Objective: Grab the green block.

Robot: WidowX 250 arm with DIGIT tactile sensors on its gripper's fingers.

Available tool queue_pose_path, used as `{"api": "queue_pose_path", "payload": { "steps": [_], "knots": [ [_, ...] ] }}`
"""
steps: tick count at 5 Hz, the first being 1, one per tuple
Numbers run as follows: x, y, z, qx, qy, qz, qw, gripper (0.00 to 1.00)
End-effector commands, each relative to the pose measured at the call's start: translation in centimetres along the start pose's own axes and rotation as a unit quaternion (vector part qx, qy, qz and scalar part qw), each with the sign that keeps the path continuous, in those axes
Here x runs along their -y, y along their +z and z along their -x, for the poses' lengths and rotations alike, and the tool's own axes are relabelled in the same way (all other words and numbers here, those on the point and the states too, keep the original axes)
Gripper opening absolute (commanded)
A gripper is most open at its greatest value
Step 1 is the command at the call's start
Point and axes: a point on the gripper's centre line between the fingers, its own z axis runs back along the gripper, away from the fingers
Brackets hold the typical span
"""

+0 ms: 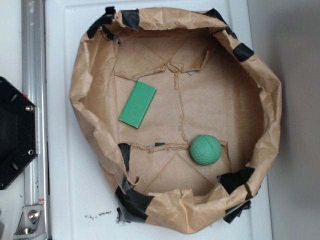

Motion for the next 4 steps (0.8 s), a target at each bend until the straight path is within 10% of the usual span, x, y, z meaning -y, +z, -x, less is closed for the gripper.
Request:
{"api": "queue_pose_path", "payload": {
  "steps": [1, 3, 4],
  "knots": [
    [0.0, 0.0, 0.0, 0.0, 0.0, 0.0, 1.0, 1.0],
    [-3.3, -5.4, -7.4, 0.029, 0.203, -0.132, 0.97, 1.0],
    [-3.2, -7.1, -9.3, 0.038, 0.275, -0.098, 0.956, 1.0]
  ]
}}
